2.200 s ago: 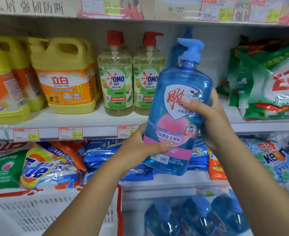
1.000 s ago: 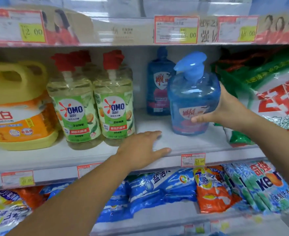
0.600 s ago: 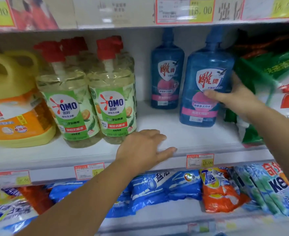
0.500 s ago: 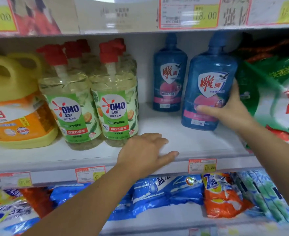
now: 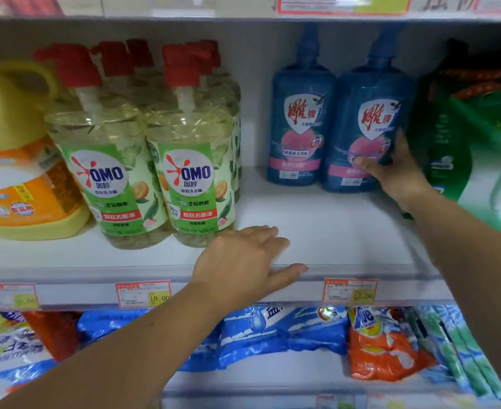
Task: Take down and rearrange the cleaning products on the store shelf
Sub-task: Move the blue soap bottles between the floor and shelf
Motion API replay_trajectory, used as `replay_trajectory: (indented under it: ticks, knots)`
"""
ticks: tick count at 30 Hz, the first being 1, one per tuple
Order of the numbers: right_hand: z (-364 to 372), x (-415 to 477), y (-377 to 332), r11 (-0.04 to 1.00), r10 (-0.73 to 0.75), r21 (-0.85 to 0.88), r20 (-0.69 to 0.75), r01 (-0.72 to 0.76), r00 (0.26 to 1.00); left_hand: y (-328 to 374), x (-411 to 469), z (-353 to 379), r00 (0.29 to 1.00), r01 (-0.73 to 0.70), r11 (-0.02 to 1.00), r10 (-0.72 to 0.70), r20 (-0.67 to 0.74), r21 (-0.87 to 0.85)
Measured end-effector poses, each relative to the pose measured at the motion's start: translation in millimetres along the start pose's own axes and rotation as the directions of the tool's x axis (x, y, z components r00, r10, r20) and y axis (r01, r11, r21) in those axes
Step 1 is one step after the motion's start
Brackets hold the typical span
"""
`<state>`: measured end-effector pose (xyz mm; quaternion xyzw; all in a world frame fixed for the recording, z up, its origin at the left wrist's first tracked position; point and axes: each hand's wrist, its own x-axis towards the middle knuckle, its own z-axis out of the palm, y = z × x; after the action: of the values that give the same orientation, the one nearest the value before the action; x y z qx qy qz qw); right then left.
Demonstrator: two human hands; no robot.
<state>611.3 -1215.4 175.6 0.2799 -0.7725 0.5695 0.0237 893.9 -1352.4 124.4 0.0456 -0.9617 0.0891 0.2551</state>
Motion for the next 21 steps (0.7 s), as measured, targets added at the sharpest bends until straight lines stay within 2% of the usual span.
replay_trajectory:
  ticks: [4,8,10,12,13,14,16,19,21]
  knots:
    - [6.4,5.5,-0.5,0.998,0.055,-0.022,0.017,-0.055,0.998,-0.8,-1.0,-0.1,1.0,0.0,1.0,0.0,-0.003,-0.007]
    - [15.4,2.2,-15.1,0.974,0.164,-0.156,-0.013,-0.164,0.986,1.0,-1.1,0.5,1.0,0.001,1.0,-0.001,-0.024,-0.019]
    - [22.8,-7.1,-23.4,0.942,0.21,-0.252,-0.079,-0.223,0.975,0.7,-0.6,-1.1,1.0,0.006,1.0,-0.006,-0.021,-0.018]
    - [32.9,-23.9,-22.3,0.911,0.124,-0.365,-0.203,-0.193,0.971,0.5,-0.4,-3.9,1.0,0.008,1.0,-0.008,-0.005,-0.014]
    - [40.1,-32.3,-19.4,0.924,0.031,-0.366,-0.226,-0.114,0.974,0.8,-0.6,-5.3,1.0,0.011,1.0,-0.011,0.001,-0.011]
    - [47.0,-39.3,-19.6,0.94,-0.056,-0.34,-0.21,-0.019,0.976,1.3,-1.0,-6.5,1.0,0.015,1.0,-0.015,0.0,-0.007]
    - [59.3,-46.1,-29.4,0.968,-0.098,-0.242,-0.085,0.075,0.992,1.8,-2.1,-7.7,0.999,0.024,1.0,-0.024,-0.034,-0.021]
    - [75.3,-43.9,-51.0,1.0,-0.017,-0.015,0.106,0.019,0.994,0.6,-2.2,-10.1,0.996,0.05,0.995,-0.056,-0.066,-0.083]
    - [84.8,-38.9,-57.0,0.997,0.012,0.071,0.121,-0.021,0.993,1.0,-3.0,-9.1,0.995,0.054,0.996,-0.06,-0.075,-0.073]
